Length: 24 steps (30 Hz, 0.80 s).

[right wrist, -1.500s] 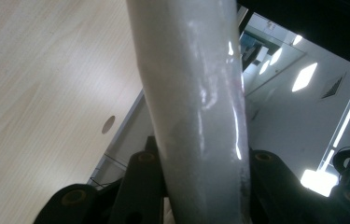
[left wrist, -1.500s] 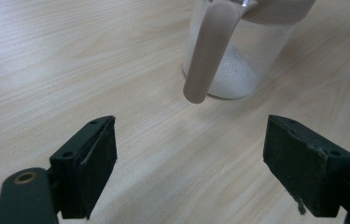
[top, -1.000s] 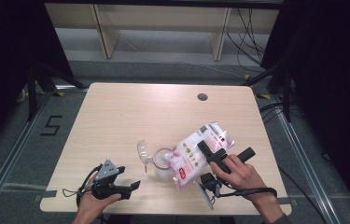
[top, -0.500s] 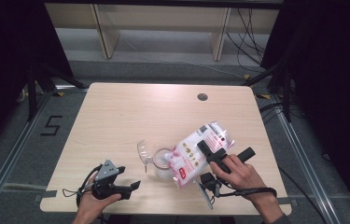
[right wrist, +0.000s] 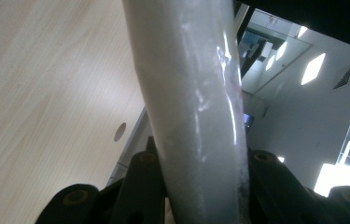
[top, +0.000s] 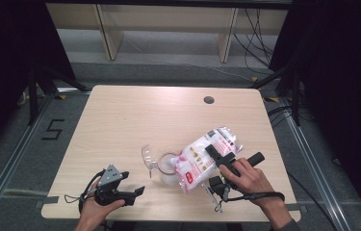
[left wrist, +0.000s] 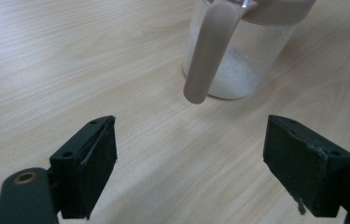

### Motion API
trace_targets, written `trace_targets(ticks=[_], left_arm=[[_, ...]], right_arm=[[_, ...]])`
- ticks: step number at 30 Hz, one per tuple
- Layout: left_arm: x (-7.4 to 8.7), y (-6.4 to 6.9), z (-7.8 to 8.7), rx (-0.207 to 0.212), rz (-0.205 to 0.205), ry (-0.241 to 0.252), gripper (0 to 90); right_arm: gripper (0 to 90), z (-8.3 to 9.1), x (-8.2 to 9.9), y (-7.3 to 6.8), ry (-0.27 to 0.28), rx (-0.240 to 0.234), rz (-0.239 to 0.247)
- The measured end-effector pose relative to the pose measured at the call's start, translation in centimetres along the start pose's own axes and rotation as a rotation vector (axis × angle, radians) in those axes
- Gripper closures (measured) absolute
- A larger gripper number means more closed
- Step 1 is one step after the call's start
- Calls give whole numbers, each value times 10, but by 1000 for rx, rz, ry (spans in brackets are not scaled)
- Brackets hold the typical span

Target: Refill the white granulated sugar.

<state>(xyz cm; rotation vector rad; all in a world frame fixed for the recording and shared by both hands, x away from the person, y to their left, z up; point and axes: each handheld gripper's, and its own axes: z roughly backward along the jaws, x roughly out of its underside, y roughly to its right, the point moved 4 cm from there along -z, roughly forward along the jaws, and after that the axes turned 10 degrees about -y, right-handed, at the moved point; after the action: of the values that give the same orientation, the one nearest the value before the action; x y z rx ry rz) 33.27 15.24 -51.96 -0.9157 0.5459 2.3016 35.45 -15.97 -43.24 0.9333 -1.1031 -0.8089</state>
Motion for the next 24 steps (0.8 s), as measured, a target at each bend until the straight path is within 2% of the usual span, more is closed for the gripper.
trace_targets(ticks=[2,3,6,7,10,12,14,16,17,24], left_arm=[[0,0,0,5,1,-1,171],[0,0,0,5,-1,0,171],[0,0,0,3,-1,-6,171],[0,0,0,4,3,-9,171],[0,0,-1,5,1,-2,171],[0,0,0,2,-3,-11,171],[0,0,0,3,3,-9,171],[0,0,0,3,2,-9,171],[0,0,-1,5,7,-3,171],[0,0,-1,5,5,-3,171]], right_arm=[[759,1,1,3,-4,13,7],[760,1,2,6,-5,19,61],[759,5,3,12,-29,36,104],[759,6,3,12,-35,29,84],[760,7,1,16,-26,38,120],[760,6,-1,14,-29,34,107],[760,7,-2,15,-35,28,121],[761,7,-3,16,-34,29,114],[761,6,-3,17,-26,28,131],[762,8,-8,17,-26,16,129]])
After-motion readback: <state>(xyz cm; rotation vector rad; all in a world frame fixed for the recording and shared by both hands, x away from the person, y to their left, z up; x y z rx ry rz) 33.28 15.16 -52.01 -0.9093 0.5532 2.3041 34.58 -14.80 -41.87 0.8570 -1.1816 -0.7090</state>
